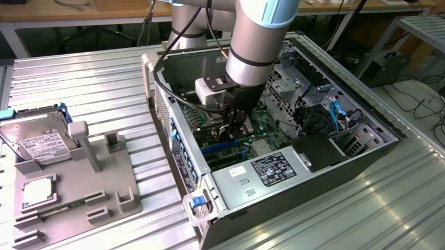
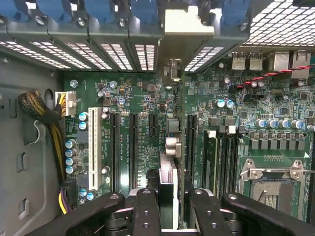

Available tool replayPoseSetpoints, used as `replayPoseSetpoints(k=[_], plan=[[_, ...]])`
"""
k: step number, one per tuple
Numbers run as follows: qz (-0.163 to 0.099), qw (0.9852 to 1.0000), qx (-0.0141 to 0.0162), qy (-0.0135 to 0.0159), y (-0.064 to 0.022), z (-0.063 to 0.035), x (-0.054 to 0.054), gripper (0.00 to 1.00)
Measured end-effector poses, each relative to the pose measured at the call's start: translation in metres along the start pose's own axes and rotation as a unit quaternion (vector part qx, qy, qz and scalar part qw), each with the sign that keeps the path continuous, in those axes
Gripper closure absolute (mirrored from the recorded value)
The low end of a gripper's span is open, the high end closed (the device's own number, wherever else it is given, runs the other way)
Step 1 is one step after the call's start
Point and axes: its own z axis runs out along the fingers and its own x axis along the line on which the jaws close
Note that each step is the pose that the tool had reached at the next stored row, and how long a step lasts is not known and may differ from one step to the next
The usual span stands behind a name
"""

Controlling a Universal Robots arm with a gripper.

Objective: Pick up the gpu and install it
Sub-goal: 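Insert the gpu into the slot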

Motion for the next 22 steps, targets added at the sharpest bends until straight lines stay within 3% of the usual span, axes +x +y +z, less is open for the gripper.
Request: replayPoseSetpoints(k=[22], plan=[[0.000,1.0000,-0.0001,-0.0005,0.0037,0.0076,-0.0007,0.72]])
